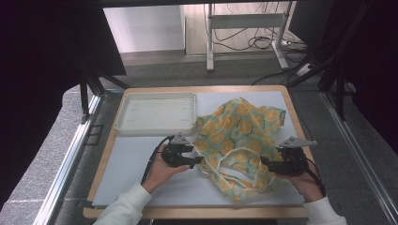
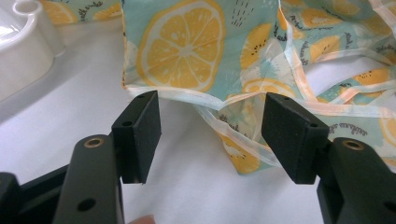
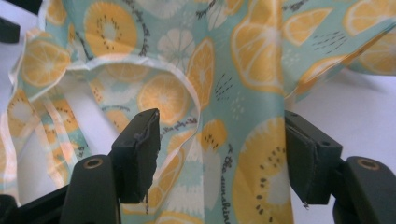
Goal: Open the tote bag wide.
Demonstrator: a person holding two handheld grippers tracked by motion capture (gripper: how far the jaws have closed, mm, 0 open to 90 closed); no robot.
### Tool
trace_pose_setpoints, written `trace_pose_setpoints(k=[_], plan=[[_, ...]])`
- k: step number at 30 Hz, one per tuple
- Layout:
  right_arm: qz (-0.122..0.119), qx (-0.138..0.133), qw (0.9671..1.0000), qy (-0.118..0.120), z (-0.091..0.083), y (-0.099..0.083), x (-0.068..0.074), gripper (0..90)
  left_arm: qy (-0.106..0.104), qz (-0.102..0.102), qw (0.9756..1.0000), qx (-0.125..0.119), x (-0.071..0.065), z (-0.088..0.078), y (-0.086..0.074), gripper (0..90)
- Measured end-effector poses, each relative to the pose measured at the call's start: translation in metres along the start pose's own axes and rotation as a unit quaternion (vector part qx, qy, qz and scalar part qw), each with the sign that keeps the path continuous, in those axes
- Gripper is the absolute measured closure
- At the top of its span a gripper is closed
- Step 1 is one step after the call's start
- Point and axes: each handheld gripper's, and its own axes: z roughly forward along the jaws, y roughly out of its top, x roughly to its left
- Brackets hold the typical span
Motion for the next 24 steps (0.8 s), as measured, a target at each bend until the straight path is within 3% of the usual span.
trace_pose_setpoints(k=[10, 14, 20, 24], plan=[[-0.006, 0.017, 0.9998, -0.002, 0.0072, -0.0027, 0.0029, 35.6, 0.001, 0.003, 1.0, 0.006, 0.0013, 0.0053, -0.0005, 36.4], [-0.008, 0.02, 0.9997, -0.006, 0.0073, -0.0032, 0.0027, 41.7, 0.003, 0.004, 1.0, 0.005, 0.0011, 0.0049, -0.0001, 36.7], [-0.015, 0.018, 0.9997, 0.0, 0.0052, -0.0038, 0.0018, 58.8, 0.008, 0.002, 1.0, -0.003, 0.0036, 0.0028, 0.0006, 36.4], [-0.017, 0.017, 0.9997, 0.005, 0.005, -0.0039, 0.0003, 64.2, 0.013, -0.004, 0.9998, -0.012, 0.0089, 0.0014, 0.0038, 35.4]])
